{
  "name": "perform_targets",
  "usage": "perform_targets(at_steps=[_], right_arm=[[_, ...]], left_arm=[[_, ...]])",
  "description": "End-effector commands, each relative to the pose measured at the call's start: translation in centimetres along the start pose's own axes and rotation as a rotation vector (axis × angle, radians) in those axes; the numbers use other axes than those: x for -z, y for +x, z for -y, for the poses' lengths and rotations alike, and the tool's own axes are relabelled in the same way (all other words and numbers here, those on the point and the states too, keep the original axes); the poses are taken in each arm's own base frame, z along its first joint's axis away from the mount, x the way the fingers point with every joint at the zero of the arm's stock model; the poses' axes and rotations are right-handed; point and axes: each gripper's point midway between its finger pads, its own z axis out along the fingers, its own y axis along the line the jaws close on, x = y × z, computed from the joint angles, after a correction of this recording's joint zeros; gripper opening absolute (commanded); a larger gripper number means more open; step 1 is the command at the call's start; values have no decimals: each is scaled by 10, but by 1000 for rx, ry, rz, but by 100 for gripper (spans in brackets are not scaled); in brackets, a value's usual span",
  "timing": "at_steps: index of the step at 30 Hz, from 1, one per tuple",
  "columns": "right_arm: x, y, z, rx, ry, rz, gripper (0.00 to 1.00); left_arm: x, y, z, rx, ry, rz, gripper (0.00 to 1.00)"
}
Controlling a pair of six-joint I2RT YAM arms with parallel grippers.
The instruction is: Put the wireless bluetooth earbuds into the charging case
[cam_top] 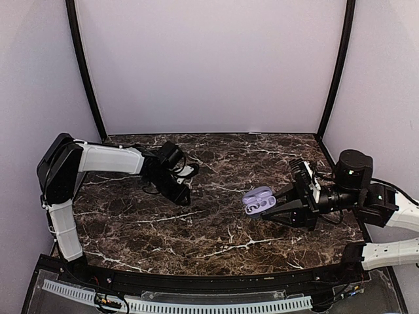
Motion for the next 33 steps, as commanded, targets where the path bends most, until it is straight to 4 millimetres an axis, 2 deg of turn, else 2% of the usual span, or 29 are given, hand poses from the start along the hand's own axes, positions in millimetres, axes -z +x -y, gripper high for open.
perform_targets(at_steps=[1,22,26,33], right_arm=[[0,-2,0,2,3,14,0],[1,-2,-1,6,6,16,0],[1,-3,-1,5,5,16,0],[1,-2,0,3,7,12,0]], left_arm=[[3,-5,-5,-3,-16,-1,38],[-9,1,-19,3,-51,-41,37],[-8,-2,-25,-18,-73,-35,28],[-5,-7,-31,-2,-87,-27,28]])
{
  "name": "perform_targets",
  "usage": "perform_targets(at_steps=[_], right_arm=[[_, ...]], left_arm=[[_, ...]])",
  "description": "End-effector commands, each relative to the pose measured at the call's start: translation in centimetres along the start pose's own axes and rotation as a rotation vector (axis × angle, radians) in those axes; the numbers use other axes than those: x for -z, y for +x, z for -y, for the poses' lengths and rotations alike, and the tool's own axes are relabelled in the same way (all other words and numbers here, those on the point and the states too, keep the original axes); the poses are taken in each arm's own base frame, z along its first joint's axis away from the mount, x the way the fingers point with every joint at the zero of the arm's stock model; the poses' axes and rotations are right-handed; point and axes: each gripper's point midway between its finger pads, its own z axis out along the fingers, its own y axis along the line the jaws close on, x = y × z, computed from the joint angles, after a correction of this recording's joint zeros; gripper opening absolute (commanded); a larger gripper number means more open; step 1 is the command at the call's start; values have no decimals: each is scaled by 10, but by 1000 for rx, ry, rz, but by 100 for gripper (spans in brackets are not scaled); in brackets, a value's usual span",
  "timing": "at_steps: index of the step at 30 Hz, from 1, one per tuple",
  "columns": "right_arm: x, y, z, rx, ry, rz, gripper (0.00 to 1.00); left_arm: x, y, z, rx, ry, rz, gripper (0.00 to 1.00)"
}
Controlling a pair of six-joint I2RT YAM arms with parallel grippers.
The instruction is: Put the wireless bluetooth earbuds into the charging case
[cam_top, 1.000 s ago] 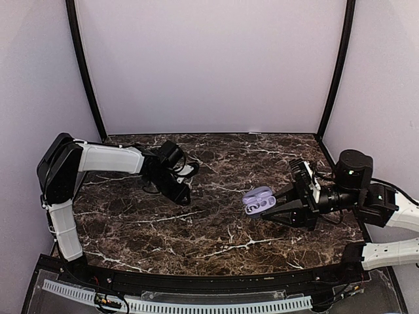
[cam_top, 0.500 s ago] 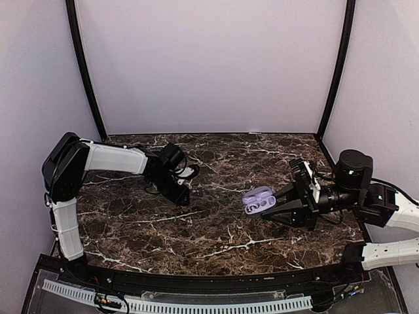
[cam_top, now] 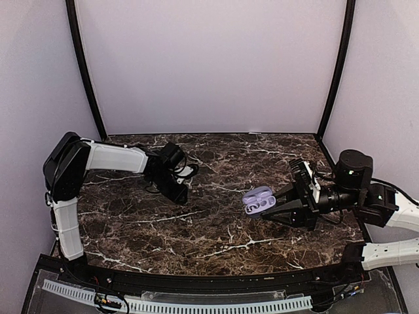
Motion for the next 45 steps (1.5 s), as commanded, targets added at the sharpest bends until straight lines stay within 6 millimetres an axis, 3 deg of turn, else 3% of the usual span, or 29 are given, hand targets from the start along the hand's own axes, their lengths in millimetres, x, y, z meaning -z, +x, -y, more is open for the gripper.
perform_targets(at_steps=[1,7,10,14,20,31,45], right_arm=[[1,-2,-1,3,4,14,0],[1,-1,-1,1,3,12,0],[0,-1,-1,0,5,10,0],[0,0,0,0,3,8,0],[-1,1,0,-2,3,5,0],[1,1,0,-1,9,7,0],[1,1,0,-1,14,9,0]], left_arm=[[8,-6,-7,2,-25,3,31],[45,-27,-14,-11,-99,146,39],[61,-27,-2,-50,-81,187,35],[54,-12,29,-67,53,138,31],[38,2,41,-59,117,77,30],[20,-2,24,-3,32,20,25],[12,-6,13,-4,-32,-15,20]])
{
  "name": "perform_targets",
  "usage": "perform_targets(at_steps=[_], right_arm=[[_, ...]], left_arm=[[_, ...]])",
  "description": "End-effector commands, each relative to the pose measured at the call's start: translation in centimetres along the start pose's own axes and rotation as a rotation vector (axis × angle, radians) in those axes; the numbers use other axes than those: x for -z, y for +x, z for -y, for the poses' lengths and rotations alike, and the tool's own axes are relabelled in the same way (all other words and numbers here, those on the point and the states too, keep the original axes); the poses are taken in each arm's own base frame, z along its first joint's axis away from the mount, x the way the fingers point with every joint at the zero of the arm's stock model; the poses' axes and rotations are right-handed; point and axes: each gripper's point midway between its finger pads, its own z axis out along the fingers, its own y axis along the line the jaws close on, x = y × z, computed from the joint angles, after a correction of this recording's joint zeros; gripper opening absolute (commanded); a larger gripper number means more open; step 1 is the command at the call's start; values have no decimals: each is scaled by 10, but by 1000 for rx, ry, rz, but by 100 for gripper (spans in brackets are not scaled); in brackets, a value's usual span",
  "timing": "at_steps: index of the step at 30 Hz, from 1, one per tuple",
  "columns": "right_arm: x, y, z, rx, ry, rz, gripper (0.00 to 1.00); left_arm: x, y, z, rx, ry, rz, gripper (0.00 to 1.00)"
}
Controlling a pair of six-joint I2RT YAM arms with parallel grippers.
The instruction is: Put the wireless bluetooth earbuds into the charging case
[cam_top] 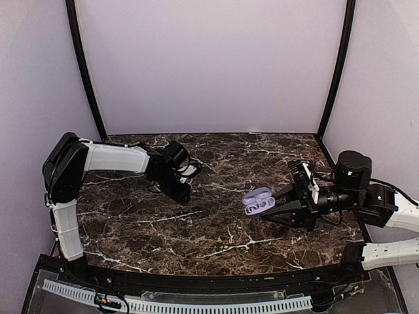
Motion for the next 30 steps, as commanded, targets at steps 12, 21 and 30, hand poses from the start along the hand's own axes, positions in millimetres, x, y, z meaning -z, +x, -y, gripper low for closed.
perform_targets(at_steps=[12,21,30], right_arm=[[3,-5,-2,9,8,26,0],[4,-5,-1,9,11,26,0],[2,-5,-1,10,10,23,0]], left_arm=[[-5,0,-19,7,-111,-61,18],[-10,6,-22,14,-129,-81,16],[-2,-5,-16,0,-98,-45,2]])
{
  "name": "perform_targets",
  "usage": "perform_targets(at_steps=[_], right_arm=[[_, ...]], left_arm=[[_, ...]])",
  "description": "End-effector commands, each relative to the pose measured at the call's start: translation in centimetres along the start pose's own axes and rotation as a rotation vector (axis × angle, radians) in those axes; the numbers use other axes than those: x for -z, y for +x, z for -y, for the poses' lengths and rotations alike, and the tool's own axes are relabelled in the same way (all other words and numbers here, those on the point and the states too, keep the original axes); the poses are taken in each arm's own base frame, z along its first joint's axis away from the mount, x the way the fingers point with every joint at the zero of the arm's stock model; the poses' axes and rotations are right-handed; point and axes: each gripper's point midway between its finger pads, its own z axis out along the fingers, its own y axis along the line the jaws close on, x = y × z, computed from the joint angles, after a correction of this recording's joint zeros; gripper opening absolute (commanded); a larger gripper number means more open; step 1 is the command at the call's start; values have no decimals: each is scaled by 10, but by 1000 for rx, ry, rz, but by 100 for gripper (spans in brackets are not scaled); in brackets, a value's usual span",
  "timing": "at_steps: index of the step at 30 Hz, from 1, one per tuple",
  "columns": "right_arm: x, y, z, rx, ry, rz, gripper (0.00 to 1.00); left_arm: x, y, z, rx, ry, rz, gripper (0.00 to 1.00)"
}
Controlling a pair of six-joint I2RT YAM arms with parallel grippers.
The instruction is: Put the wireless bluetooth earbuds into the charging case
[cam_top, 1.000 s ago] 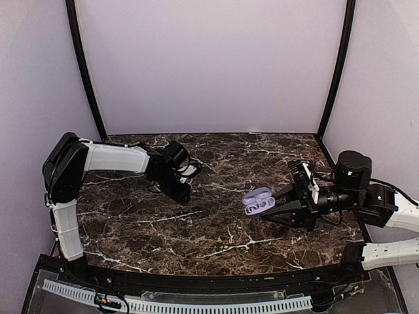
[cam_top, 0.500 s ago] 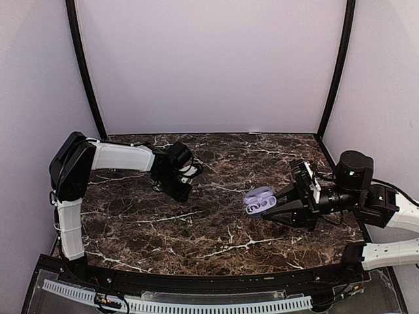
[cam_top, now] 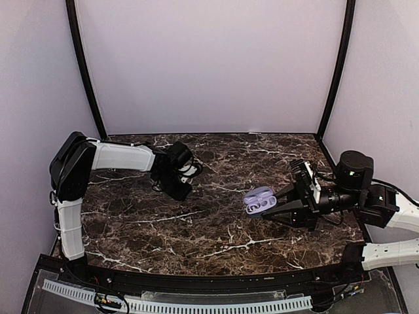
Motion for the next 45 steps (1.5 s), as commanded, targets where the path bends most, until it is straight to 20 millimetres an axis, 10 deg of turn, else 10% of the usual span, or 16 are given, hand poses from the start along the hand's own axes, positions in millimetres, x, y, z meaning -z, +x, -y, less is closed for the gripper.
perform_targets(at_steps=[1,13,19,28,45], right_arm=[[0,-2,0,2,4,12,0],[-3,-10,1,-7,0,26,0],[-2,-14,2,-5,6,25,0],[-2,-8,3,-9,15,15,0],[2,-7,2,-4,25,21,0]], left_arm=[[13,-7,7,-6,31,27,1],[116,-54,42,-29,250,424,0],[92,-31,13,148,100,242,37],[78,-17,18,448,109,201,57],[32,15,-7,636,-289,56,48]])
